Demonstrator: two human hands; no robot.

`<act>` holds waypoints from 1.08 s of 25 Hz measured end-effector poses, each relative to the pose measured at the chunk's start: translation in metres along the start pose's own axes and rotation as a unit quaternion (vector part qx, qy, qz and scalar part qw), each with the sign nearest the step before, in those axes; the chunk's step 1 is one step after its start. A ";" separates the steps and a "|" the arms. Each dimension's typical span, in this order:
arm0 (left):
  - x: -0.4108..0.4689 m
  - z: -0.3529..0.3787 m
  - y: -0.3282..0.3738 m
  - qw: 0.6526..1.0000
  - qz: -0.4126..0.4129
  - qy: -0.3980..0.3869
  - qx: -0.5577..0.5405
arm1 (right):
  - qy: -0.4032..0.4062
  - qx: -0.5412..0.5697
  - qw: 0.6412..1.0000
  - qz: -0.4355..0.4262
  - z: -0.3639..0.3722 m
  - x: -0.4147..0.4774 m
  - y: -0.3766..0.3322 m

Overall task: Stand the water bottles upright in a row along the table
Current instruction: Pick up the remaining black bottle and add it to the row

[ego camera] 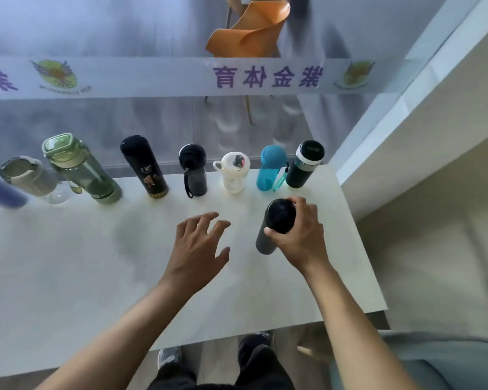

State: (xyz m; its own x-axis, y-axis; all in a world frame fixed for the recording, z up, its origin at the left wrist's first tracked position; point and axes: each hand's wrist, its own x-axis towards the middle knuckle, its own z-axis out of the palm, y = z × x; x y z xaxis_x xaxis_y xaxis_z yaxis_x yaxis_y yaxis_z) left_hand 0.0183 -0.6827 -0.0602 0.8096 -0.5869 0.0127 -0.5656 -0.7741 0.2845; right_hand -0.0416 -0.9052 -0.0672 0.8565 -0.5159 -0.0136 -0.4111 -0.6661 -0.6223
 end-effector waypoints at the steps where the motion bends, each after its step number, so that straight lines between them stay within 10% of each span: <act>1: 0.011 0.006 0.016 1.000 -0.008 -0.003 0.002 | 0.001 -0.003 1.000 0.002 -0.009 0.010 0.018; 27: 0.145 0.058 0.136 0.994 -0.091 -0.023 0.060 | 0.006 0.001 1.000 -0.005 -0.080 0.251 0.169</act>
State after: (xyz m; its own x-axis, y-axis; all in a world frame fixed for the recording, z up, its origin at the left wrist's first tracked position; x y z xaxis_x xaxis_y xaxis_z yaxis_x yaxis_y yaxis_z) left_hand 0.0497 -0.8870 -0.0750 0.8935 -0.4432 -0.0727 -0.4279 -0.8893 0.1615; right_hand 0.0791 -1.1907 -0.1130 0.8565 -0.5162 0.0018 -0.4025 -0.6700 -0.6238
